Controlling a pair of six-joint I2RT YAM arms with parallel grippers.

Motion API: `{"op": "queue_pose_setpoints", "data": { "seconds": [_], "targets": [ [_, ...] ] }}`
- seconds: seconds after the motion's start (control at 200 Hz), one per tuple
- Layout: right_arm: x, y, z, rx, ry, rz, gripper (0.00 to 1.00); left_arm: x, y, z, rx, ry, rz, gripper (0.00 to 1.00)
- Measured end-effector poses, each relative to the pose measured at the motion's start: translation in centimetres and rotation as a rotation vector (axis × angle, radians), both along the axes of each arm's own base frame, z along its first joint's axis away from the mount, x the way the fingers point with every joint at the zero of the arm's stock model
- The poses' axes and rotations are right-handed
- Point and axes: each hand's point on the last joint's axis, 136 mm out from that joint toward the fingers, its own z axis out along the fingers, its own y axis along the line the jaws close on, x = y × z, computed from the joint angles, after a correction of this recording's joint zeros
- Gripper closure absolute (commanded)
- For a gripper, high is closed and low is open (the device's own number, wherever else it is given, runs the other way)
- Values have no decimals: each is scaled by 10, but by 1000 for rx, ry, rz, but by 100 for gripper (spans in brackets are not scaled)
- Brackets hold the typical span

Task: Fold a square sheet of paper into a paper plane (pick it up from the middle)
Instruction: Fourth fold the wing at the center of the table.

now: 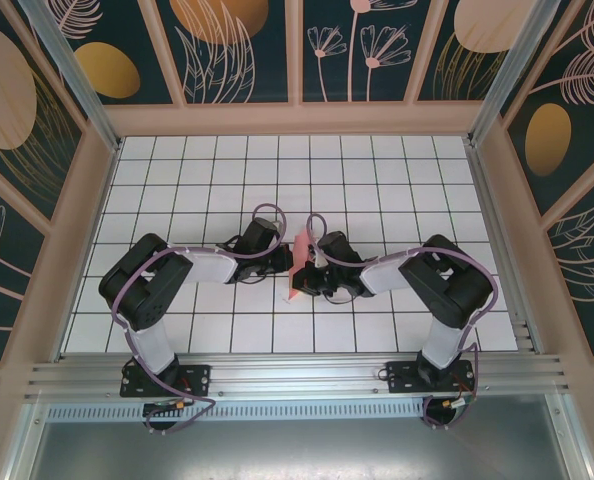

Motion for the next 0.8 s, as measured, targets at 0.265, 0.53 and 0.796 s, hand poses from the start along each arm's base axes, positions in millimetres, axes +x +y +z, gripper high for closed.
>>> {"op": "queue_pose_setpoints", "data": {
  "seconds": [0.265, 0.53, 0.796],
  "targets": [
    [-6, -3, 9, 17, -8, -5, 93, 0, 0, 0, 0, 0, 0, 100],
    [-14, 2, 12, 35, -3, 6, 94, 0, -1, 0, -6, 6, -5, 100],
    [-13, 7, 0, 39, 15, 9, 94, 0, -2, 0, -17, 11, -5, 100]
  ]
}}
